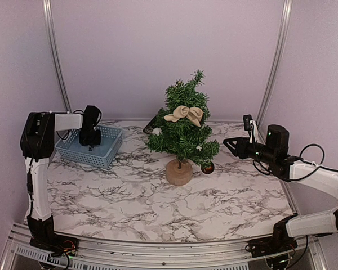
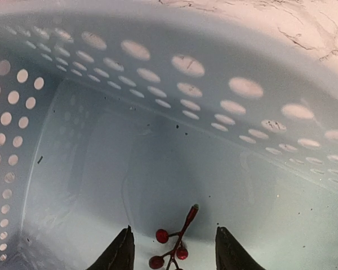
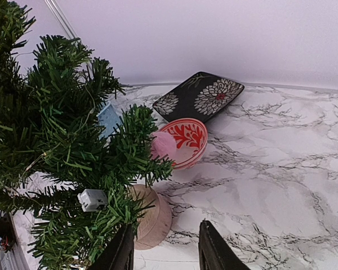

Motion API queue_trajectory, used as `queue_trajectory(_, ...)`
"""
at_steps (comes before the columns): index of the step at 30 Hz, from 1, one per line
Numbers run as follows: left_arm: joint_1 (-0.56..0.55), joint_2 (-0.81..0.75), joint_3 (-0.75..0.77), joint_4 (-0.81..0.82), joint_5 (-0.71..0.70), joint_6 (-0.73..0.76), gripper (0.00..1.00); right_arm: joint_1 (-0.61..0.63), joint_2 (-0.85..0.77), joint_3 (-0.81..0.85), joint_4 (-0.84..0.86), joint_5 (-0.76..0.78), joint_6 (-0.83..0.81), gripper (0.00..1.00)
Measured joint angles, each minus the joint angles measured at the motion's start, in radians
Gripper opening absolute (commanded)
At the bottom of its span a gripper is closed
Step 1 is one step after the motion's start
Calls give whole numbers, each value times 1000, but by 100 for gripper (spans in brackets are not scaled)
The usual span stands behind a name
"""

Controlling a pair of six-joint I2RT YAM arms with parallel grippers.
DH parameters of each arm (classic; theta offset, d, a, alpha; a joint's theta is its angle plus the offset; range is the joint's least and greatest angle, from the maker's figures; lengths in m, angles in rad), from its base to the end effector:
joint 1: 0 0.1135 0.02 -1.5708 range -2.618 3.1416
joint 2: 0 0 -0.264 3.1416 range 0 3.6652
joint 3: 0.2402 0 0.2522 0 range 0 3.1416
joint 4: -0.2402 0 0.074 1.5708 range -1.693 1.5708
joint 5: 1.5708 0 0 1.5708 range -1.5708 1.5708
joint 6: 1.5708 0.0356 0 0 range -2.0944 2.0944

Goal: Decorate the small christmas tree

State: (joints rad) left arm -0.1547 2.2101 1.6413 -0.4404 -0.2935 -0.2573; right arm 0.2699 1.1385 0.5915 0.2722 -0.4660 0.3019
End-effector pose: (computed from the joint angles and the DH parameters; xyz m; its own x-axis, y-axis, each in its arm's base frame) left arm 0.4697 -0.0628 0.1525 -0.8076 -0.1206 -0.5773 -0.2174 0.9708 0.1013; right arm 0.2383 0.0825 0.2483 -0.4445 0.1527 -0.8827 -0.5476 0.7335 0.4026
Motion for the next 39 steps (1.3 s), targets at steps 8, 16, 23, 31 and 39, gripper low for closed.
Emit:
queue_trajectory(8, 19, 76, 142, -86, 57, 97, 42, 0, 0, 0, 0, 0, 0, 39)
queue_trajectory(16, 24, 77, 124, -111, 124, 112, 14, 0, 1, 0, 0, -1, 0, 39)
queue_trajectory(23, 22, 27, 48, -106, 131, 82, 0, 0, 1, 1, 0, -4, 1, 39)
queue_trajectory(31, 21, -75, -63, -77, 174, 2, 0, 0, -1, 16, -5, -10, 0, 39)
queue_trajectory(39, 11, -410, -245, 146, 263, -131, 0, 0, -20, 76, -16, -23, -5, 39)
